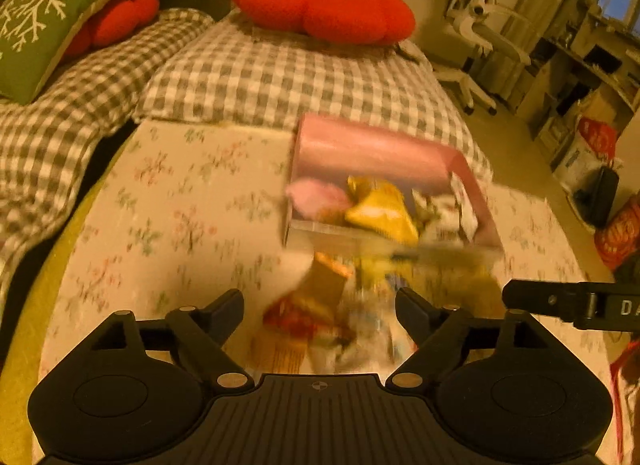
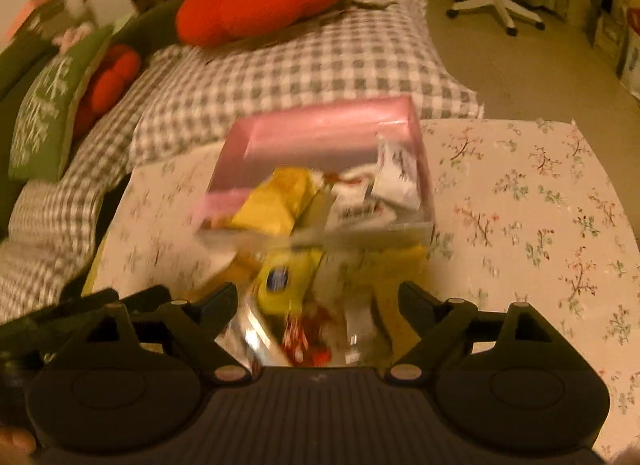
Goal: Organize snacks
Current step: 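Grasp another yellow bread packet with right tool while left moves to pile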
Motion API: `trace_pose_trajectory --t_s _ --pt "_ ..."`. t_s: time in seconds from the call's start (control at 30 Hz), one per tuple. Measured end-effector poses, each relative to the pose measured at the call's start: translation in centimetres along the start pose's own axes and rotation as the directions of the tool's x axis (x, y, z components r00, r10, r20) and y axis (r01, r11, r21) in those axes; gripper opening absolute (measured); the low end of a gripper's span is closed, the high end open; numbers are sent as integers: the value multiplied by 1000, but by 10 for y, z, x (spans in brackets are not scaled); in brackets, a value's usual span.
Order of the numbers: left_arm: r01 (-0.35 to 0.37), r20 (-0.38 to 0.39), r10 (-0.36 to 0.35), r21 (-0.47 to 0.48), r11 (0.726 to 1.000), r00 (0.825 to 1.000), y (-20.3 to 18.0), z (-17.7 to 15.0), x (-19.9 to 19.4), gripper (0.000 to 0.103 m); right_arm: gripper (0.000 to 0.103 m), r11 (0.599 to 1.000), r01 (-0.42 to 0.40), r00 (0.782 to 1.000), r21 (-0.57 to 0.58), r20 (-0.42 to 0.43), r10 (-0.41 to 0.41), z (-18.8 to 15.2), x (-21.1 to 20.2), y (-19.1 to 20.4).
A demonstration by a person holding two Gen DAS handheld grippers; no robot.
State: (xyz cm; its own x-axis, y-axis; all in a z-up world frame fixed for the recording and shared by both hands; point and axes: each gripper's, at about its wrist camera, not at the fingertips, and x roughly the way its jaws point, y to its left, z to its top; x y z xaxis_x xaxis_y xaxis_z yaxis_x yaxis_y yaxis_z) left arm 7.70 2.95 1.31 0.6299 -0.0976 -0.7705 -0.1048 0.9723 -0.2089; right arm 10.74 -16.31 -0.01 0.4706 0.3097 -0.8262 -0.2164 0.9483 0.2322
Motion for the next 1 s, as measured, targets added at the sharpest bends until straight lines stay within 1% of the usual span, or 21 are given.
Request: trace_pose_trajectory --t_s 0.07,0.13,0.27,0.33,0.43,0.57,0.67,0.77,1.0 --pt "12 -21 -12 10 1000 1000 -3 -10 -3 84 86 1000 22 1000 -16 2 -22 -9 -6 0" --pt "34 -37 -33 34 999 999 -8 -16 -4 84 86 999 41 999 -6 -1 -41 -17 -10 -4" --pt "46 -42 -41 127 991 998 -22 -27 -12 85 86 999 25 999 28 -24 -24 -31 -13 -8" --pt "63 -34 -58 152 986 998 -26 -29 -17 87 86 999 34 999 22 -38 -34 -37 -12 -5" --pt "38 -33 -33 167 985 999 -25 -31 -18 88 86 999 48 998 12 -52 -47 -42 -10 1" --pt "60 -69 -52 132 989 996 -15 -30 -12 89 86 997 72 996 2 -55 -72 -45 -7 3" --pt "37 -76 -28 119 992 997 -10 -30 -8 89 86 998 64 997 16 -53 -63 -44 -6 2" --pt "20 -88 -10 120 993 996 -7 -29 -2 89 87 998 62 997 3 -53 -62 -43 -2 6" --pt "8 -111 6 124 992 994 -5 -30 7 89 87 997 77 995 -4 -59 -77 -39 5 2"
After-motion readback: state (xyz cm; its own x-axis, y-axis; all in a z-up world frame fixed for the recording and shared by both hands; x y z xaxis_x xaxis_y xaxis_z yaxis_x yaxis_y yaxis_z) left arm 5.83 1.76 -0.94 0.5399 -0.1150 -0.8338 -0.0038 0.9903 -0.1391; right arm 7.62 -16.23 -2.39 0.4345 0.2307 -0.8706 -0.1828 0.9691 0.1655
